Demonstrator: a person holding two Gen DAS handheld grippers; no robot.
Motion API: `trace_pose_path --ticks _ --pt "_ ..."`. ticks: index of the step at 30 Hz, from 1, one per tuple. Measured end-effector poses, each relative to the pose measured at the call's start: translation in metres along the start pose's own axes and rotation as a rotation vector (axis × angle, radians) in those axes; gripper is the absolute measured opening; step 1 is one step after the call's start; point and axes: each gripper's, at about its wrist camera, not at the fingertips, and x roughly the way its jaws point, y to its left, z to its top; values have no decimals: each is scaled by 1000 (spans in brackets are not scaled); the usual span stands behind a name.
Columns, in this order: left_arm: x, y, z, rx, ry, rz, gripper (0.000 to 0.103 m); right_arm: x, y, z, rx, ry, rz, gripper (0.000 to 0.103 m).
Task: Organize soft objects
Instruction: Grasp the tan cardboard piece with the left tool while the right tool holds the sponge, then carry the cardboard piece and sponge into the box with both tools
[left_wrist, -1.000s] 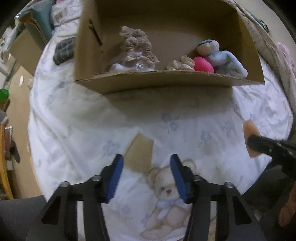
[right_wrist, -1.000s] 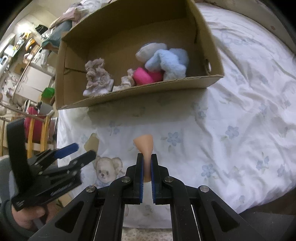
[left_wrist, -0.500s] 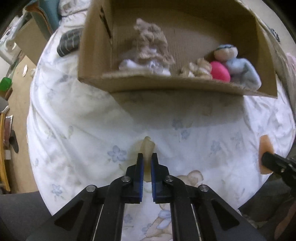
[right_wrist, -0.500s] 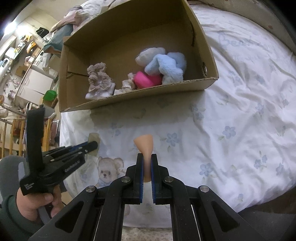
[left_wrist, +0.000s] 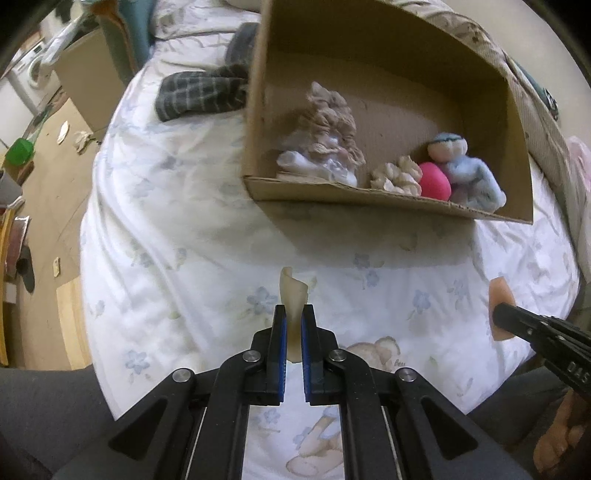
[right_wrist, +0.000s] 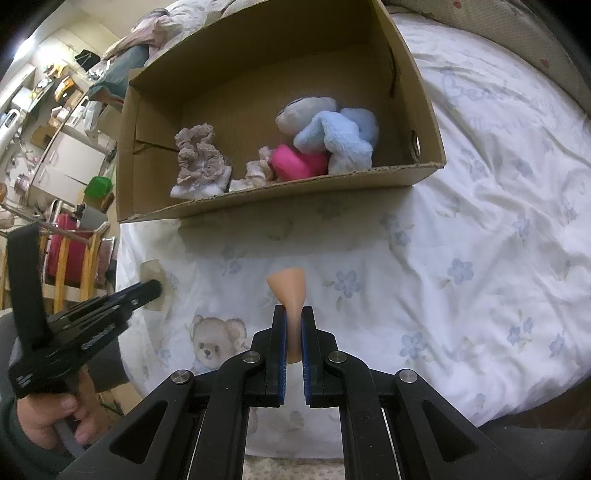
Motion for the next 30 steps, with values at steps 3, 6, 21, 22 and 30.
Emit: trace_pose_path --ticks 3,6,21,22,30 --pt "-10 7 0 -15 -21 3 7 2 2 1 -2 1 4 8" --pt "-11 11 -2 -22 -10 -7 7 2 6 1 -14 -1 2 8" --pt "-114 2 26 -8 -214 -80 7 -61 35 24 -58 -147 123 8" --pt "-118 1 31 -5 -224 -86 7 -65 35 28 -58 -156 130 8" --pt "-122 -13 75 28 -255 -99 7 -87 32 65 -62 -219 162 8"
